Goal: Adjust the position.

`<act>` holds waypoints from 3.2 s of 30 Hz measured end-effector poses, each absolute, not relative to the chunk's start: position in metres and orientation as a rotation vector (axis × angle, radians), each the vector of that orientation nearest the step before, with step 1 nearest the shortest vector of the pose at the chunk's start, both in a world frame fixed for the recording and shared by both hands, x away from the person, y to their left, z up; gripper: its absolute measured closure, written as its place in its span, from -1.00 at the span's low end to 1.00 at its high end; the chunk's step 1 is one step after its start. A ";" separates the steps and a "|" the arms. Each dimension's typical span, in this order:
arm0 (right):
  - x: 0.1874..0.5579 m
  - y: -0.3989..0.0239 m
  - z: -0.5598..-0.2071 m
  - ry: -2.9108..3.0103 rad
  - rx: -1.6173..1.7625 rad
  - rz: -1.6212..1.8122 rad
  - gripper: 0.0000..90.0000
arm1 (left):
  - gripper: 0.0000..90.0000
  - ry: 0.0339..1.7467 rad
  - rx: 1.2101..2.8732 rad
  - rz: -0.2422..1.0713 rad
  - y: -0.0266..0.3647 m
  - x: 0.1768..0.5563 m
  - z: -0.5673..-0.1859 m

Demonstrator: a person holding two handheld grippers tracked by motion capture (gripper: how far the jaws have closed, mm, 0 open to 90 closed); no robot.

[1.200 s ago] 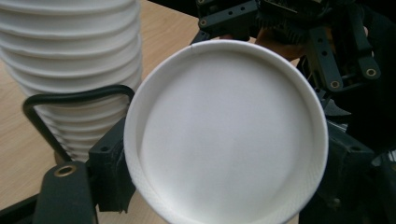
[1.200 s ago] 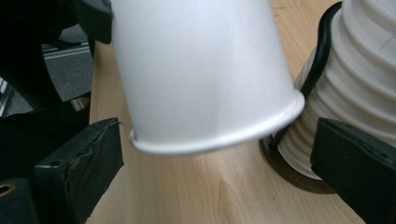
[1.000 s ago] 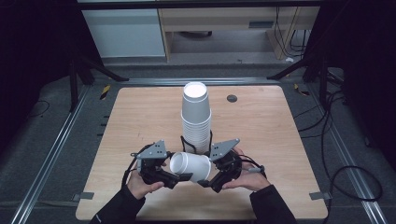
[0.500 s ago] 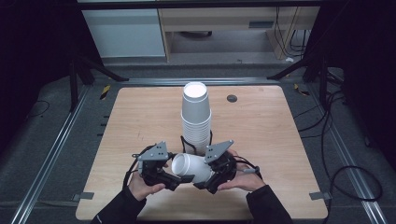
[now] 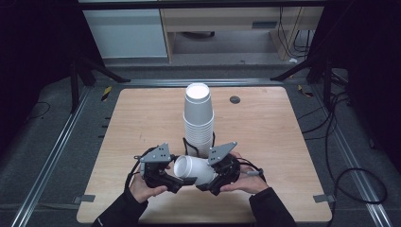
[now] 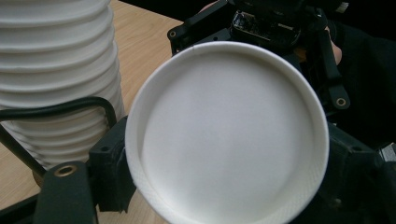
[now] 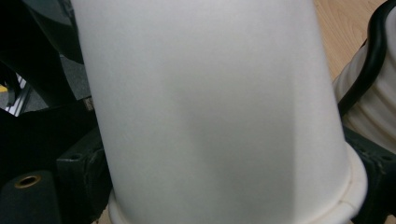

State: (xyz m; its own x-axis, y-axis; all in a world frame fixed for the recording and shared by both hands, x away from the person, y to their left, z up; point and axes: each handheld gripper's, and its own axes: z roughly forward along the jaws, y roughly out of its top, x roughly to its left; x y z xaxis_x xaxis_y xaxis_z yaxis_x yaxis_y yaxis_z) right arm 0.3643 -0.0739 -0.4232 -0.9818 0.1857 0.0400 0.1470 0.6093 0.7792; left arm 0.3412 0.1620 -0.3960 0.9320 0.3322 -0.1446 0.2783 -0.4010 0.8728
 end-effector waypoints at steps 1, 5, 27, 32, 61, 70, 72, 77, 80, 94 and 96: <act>0.364 -0.074 -0.423 2.780 0.288 1.335 -0.78 | -0.55 0.440 2.017 0.070 0.161 0.341 -0.396; 0.365 -0.074 -0.423 2.780 0.287 1.328 -0.78 | -0.56 0.431 2.026 0.088 0.161 0.340 -0.396; 0.371 -0.084 -0.406 2.759 0.270 1.087 -0.77 | -0.78 0.485 2.165 0.096 0.169 0.348 -0.402; 0.371 -0.079 -0.405 2.778 0.236 1.026 -0.77 | -0.79 0.486 2.190 0.085 0.166 0.349 -0.406; 0.366 -0.038 -0.416 2.851 0.096 0.872 -0.77 | -0.60 0.469 2.268 0.033 0.158 0.350 -0.412; 0.365 -0.038 -0.417 2.858 0.080 0.870 -0.78 | -0.58 0.457 2.276 0.026 0.158 0.349 -0.412; 0.365 -0.038 -0.417 2.859 0.084 0.877 -0.79 | -0.58 0.452 2.276 0.035 0.159 0.349 -0.411; 0.366 -0.038 -0.416 2.863 0.099 0.888 -0.82 | -0.57 0.458 2.262 0.022 0.160 0.350 -0.411; 0.366 -0.038 -0.416 2.860 0.100 0.891 -0.84 | -0.58 0.458 2.256 0.020 0.160 0.350 -0.411; 0.366 -0.055 -0.402 2.822 0.160 1.012 -0.94 | -0.58 0.476 2.211 0.030 0.172 0.352 -0.406; 0.367 -0.062 -0.398 2.801 0.183 1.050 -0.94 | -0.58 0.475 2.202 0.038 0.174 0.353 -0.405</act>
